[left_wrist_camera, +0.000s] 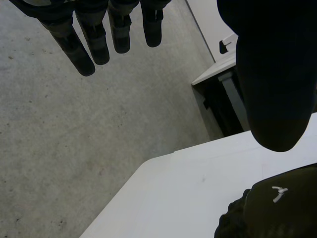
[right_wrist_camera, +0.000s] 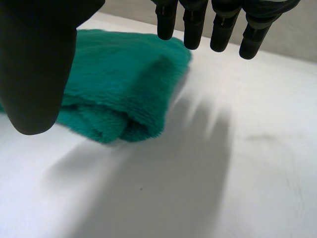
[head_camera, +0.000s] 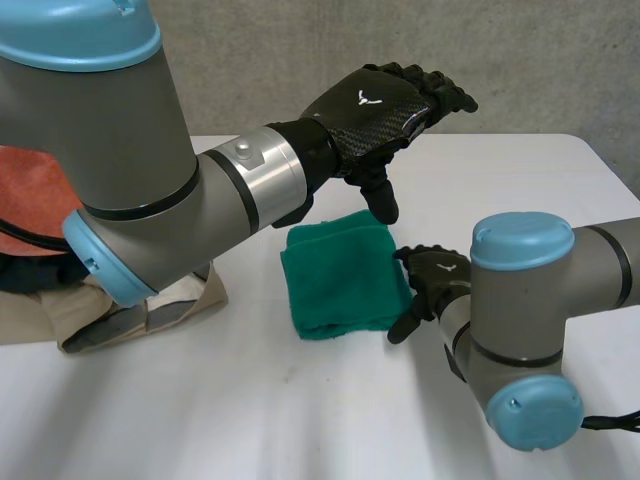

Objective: Fold the laundry.

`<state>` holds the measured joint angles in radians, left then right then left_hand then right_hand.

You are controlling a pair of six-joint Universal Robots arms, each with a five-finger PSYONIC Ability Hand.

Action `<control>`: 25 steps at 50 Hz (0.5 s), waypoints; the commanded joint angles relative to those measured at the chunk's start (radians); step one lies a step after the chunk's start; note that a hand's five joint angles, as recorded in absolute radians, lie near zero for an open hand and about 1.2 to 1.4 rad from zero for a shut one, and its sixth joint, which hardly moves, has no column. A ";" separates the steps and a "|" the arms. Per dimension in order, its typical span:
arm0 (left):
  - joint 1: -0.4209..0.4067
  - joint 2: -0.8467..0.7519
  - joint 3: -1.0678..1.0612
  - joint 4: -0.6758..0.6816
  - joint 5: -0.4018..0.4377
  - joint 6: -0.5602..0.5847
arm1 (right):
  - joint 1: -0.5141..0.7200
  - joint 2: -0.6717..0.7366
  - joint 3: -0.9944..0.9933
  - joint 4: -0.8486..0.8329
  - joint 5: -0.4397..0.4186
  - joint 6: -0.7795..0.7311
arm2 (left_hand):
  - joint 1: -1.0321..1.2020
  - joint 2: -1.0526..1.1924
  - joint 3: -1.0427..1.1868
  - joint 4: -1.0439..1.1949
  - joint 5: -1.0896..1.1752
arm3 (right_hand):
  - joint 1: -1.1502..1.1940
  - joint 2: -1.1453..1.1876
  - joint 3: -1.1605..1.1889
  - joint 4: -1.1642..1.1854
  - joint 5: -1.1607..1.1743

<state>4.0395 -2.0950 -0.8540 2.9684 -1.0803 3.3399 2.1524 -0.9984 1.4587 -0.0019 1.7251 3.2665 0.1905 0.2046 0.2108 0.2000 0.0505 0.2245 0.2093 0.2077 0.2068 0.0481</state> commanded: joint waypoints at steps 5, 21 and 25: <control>0.001 0.000 -0.010 -0.002 -0.001 -0.002 | -0.034 0.145 -0.115 0.034 -0.005 0.125 | -0.016 -0.030 -0.036 -0.025 -0.050 | -0.050 -0.035 -0.033 -0.032 -0.048; 0.016 0.003 -0.019 -0.003 0.003 -0.003 | -0.002 0.218 -0.222 0.006 -0.048 0.124 | -0.016 -0.030 -0.036 -0.025 -0.050 | -0.050 -0.035 -0.033 -0.032 -0.048; 0.021 0.006 -0.028 -0.003 0.003 -0.003 | 0.006 0.238 -0.256 0.006 -0.048 0.122 | -0.016 -0.030 -0.036 -0.025 -0.050 | -0.050 -0.035 -0.033 -0.032 -0.048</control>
<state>4.0544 -2.0921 -0.8721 2.9651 -1.0777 3.3364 2.1470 -0.7792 1.2442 0.0078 1.6769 3.3909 0.1905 0.2046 0.2108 0.1999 0.0506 0.2244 0.2094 0.2077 0.2068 0.0481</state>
